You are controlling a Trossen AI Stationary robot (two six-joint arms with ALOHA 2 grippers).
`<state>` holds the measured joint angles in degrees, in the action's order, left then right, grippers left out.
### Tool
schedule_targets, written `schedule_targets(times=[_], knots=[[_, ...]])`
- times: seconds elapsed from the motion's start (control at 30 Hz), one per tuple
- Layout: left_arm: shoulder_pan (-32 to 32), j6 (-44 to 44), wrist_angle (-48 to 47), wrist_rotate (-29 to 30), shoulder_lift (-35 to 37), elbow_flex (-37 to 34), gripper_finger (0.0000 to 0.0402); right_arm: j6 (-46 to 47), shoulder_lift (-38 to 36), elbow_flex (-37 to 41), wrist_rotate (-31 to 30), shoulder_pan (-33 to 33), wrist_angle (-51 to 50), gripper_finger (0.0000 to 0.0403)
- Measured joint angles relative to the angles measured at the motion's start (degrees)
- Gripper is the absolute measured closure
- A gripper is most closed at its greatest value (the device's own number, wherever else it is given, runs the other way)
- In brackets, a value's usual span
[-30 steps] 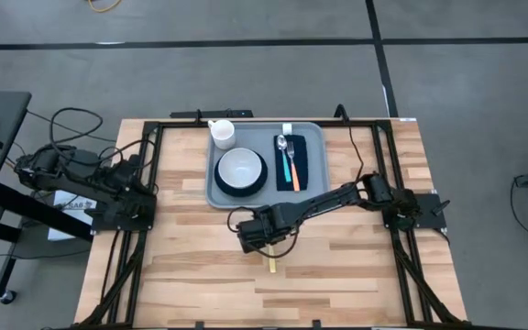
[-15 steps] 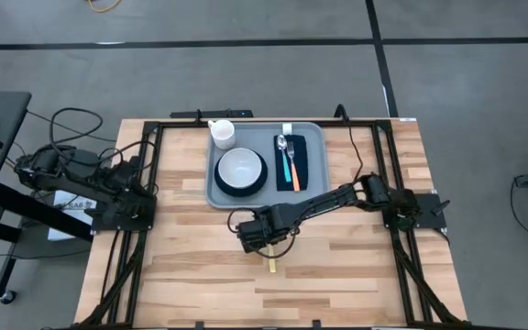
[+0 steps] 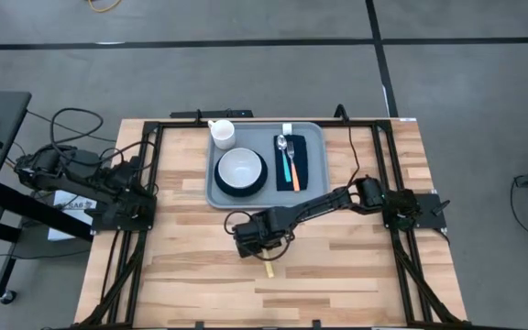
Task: Set up tray
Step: Put the yellow knife on the dark blue napkin to the right of the orange fork
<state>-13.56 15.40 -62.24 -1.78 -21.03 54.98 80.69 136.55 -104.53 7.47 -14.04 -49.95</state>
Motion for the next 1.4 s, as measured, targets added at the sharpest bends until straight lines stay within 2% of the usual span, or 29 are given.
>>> schedule_targets(times=[0.1, 0.27, 0.3, 0.5, 0.8, 1.13, 1.4], knots=[[0.0, 0.0, 0.0, 0.0, 0.0, 0.0, 0.0372, -0.1, -0.1, 0.1, -0.3, 0.0, -0.7, 0.0296], [0.0, -0.1, 0.0, 0.0, 0.0, 0.0, 0.0372, -0.7, -0.3, -0.4, -2.3, -0.1, -2.2, 0.0377], [0.0, -0.1, 0.0, 0.0, 0.0, 0.0, 0.0372, -1.2, -0.2, -0.8, -3.0, -0.1, -2.8, 0.0382], [0.0, -0.3, 0.0, 0.0, 0.0, 0.0, 0.0372, -1.6, 0.5, -3.7, -5.2, -0.2, -5.8, 0.0376], [0.0, -0.4, -0.2, 0.0, 0.0, 0.0, 0.0372, -4.4, 1.5, -14.2, -9.5, -0.1, -15.9, 0.0381], [0.0, -1.3, -0.3, 0.0, 0.0, 0.0, 0.0372, -5.5, 1.2, -29.8, -9.1, 1.0, -40.0, 0.0381], [0.0, -1.7, -0.4, 0.0, 0.1, 0.0, 0.0372, -13.3, -5.9, -28.4, -9.5, 7.7, -40.2, 0.0381]])
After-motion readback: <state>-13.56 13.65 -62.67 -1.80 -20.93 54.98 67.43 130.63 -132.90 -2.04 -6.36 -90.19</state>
